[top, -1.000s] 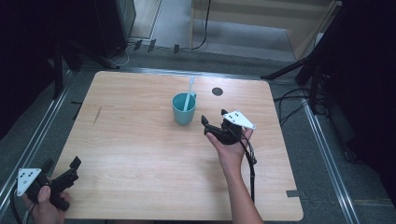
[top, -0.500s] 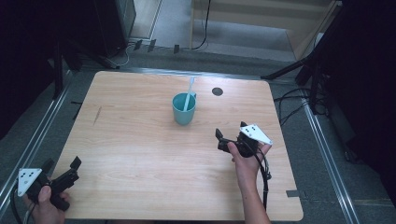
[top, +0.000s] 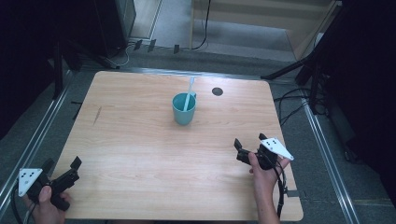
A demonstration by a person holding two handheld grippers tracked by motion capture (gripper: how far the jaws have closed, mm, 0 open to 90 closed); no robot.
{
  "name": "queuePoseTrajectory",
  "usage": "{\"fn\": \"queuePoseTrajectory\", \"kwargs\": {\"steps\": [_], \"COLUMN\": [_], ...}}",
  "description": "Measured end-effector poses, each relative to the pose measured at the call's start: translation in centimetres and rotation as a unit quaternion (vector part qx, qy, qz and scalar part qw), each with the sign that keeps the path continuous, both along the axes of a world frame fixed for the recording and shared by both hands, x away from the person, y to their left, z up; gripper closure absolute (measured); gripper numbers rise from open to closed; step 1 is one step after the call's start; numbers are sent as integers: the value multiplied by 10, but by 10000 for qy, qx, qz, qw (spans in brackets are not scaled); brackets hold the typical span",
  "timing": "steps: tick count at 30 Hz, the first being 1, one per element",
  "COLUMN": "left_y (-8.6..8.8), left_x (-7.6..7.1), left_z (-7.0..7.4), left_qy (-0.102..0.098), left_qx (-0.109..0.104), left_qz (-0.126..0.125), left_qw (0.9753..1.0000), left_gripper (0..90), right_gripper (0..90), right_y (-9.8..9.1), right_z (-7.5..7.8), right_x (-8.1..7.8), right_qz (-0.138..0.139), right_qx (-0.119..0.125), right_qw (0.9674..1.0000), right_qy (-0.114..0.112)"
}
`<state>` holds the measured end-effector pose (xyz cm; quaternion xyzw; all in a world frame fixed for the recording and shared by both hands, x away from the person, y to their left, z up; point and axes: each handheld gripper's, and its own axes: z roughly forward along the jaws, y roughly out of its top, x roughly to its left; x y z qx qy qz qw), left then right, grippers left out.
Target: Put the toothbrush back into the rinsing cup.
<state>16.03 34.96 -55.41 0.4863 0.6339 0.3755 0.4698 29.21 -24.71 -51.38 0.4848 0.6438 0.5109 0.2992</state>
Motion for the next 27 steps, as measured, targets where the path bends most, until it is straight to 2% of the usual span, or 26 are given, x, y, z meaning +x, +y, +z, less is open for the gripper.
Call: {"fn": "queuePoseTrajectory", "kwargs": {"steps": [15,22,27], "left_y": [-1,-2,-4], "left_x": [0,0,0], "left_z": [0,0,0], "left_qy": [-1,7,-2], "left_qx": [45,117,173], "left_qz": [4,12,43], "left_qw": [10000,9999,9998], "left_gripper": [64,64,64], "right_gripper": [0,0,0], "right_y": [-59,-81,-95], "right_z": [-24,-31,-31], "right_x": [-32,-48,-59], "right_qz": [-491,-612,-601], "right_qx": [63,91,44], "right_qw": [9986,9977,9978], "right_qy": [183,284,270]}}
